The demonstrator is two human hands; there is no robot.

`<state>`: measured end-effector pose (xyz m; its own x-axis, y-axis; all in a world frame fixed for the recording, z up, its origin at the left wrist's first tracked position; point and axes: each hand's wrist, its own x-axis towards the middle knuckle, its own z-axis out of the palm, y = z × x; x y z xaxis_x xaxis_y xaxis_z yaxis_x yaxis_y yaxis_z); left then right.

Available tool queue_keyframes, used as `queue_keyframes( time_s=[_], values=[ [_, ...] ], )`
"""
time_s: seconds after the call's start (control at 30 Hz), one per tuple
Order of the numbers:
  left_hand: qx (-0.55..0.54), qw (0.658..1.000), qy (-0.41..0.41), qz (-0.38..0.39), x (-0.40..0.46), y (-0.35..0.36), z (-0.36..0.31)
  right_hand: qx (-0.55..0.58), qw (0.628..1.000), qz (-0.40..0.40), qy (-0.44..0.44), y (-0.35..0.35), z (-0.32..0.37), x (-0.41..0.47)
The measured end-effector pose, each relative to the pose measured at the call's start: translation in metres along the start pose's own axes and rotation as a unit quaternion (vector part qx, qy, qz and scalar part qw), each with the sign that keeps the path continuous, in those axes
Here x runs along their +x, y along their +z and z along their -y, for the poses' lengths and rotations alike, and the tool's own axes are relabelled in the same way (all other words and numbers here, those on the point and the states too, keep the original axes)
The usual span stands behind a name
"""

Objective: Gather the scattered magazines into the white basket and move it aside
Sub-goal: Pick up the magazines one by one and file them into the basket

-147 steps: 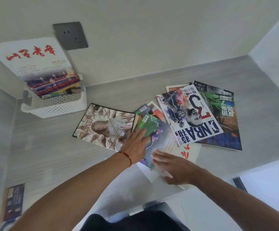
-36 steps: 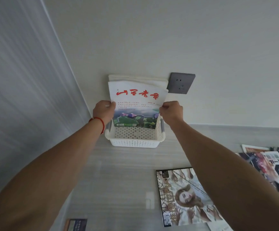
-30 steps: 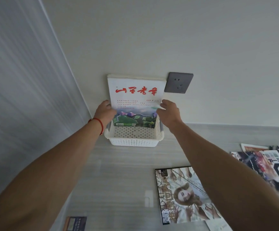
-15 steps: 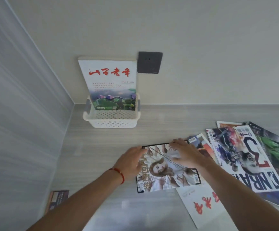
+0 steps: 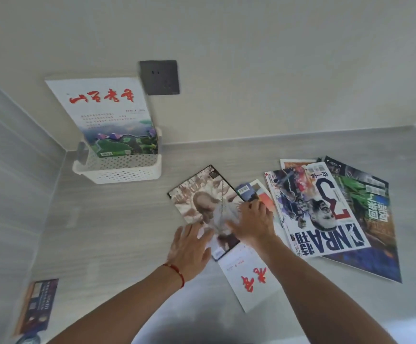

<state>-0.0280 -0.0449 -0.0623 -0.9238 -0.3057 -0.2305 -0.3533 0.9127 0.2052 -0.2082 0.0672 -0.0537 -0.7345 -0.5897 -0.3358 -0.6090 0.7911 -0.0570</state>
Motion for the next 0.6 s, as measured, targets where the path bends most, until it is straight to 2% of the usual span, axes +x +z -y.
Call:
queue_keyframes(
  time_s=[0.1,0.23,0.33,0.4,0.47,0.6],
  values=[
    [0.016,0.996,-0.067,0.063,0.017,0.001,-0.012,0.102,0.994,-0.024,-0.026,-0.002,-0.034,-0.002],
    [0.077,0.986,-0.114,0.097,0.034,0.004,-0.01,0.033,0.997,-0.061,0.015,0.012,-0.063,-0.019],
    [0.108,0.981,-0.126,0.1,0.04,0.002,0.0,0.045,0.998,-0.042,0.034,0.012,-0.061,-0.02],
    [0.103,0.98,-0.133,0.103,0.041,0.0,0.005,0.118,0.992,-0.007,0.05,0.006,-0.062,-0.017],
    [0.096,0.978,-0.138,0.121,0.041,-0.003,0.008,0.187,0.982,0.019,0.03,0.001,-0.064,-0.019],
    [0.094,0.972,-0.13,0.171,0.044,-0.015,0.013,0.19,0.981,0.008,-0.031,-0.014,-0.064,-0.028]
  ],
)
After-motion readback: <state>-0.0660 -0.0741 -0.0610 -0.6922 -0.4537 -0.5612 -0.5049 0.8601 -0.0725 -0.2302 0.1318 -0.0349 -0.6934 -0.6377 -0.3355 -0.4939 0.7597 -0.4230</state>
